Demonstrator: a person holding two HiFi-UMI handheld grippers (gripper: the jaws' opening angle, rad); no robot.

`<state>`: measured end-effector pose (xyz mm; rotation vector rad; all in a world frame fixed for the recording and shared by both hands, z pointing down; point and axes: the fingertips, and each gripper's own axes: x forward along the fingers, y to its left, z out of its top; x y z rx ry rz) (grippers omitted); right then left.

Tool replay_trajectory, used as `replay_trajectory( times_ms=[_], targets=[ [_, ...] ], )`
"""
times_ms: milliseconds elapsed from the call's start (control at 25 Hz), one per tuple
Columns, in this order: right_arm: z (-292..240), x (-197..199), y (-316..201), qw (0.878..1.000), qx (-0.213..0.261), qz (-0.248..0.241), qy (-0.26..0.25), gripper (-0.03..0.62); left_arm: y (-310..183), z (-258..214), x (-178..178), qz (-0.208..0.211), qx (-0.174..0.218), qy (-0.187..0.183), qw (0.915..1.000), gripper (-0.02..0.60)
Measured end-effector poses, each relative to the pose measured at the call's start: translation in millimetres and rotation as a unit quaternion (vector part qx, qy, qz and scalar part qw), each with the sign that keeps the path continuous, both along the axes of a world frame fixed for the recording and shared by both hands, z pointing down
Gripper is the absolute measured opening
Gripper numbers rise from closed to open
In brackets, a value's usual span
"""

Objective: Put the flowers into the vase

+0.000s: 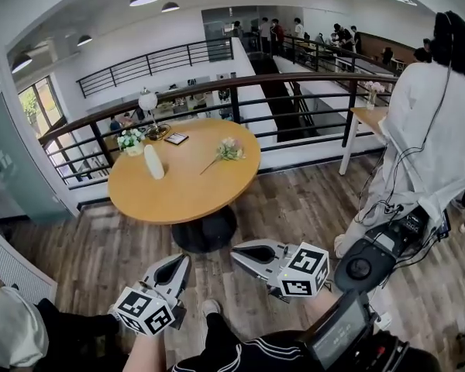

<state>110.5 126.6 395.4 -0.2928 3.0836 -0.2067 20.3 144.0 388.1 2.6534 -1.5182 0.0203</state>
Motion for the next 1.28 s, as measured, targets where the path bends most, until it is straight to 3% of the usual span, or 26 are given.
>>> replay_trajectory(
  times_ms=[440,640,1000,1280],
  targets=[
    [33.7,-59.8,-81.4,0.999,-0.032,0.007,0.018,0.003,-75.0,35.4,-65.7,-0.010,-0.024,0.012,0.9996,0.006],
    [33.5,-109.1,-143.2,0.998,-0.061,0.007,0.032,0.003,-137.6,34.5,-111.5,-0.010,-0.048,0.031,0.9983,0.006],
    [8.7,-193.3,-260.2,0.996,-0.078,0.019,0.036,0.003,-255.7,15.7,-190.0,0.005,-0.057,0.022,0.9981,0.006],
    [28.0,-201.4,-302.8,0.993,-0.095,0.044,0.045,0.003,-304.9,30.5,-206.0,0.027,-0.066,0.038,0.9968,0.006]
  ],
)
